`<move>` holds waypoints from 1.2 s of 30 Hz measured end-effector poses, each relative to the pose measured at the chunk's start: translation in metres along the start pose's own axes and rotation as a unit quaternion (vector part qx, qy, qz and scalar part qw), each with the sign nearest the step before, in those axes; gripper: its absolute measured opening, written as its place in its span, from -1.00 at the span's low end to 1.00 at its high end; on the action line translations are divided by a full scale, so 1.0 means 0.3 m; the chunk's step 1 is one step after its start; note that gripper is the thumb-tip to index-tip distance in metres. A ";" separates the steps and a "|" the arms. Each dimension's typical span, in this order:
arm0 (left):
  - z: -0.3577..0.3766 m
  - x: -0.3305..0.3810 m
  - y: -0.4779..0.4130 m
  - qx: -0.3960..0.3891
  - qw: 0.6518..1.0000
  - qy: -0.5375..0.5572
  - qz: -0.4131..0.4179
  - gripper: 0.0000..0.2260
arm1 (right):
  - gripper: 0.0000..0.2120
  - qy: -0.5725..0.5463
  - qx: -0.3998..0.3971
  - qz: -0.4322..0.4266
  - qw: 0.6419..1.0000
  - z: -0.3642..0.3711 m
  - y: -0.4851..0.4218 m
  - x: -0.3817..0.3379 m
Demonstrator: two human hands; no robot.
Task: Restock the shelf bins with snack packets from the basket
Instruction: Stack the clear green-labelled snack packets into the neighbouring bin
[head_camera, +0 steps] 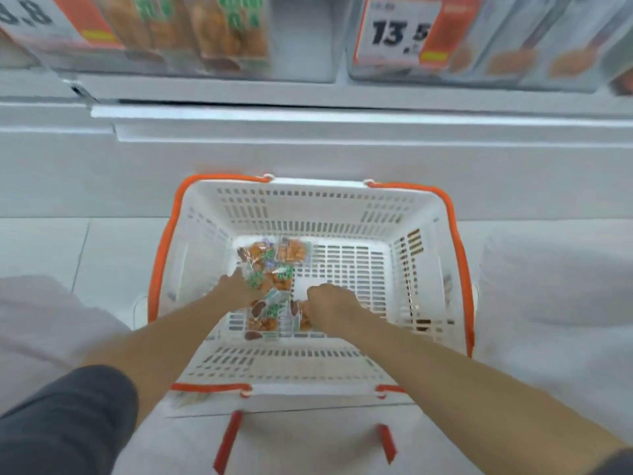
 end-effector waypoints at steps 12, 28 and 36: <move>0.075 0.018 -0.057 0.063 0.997 -0.045 0.029 -0.65 | -0.74 -0.108 0.025 0.007 0.994 -0.036 0.018 0.100; -0.401 0.512 0.858 0.139 0.912 0.027 0.384 -0.79 | -0.77 -0.145 0.228 -0.227 0.936 -0.595 0.565 -0.053; -0.376 0.601 0.904 0.057 0.872 0.153 0.462 -0.93 | -0.84 -0.329 0.297 -0.269 0.855 -0.770 0.726 0.006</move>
Point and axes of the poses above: each hand's wrist, its own y-axis away from the middle knuckle, its own z-axis out of the palm, x = y × z, the point moved 10 cm from there along -y, towards the middle knuckle, and after that the axes turned 13 degrees about -x, right-handed, at the moved point
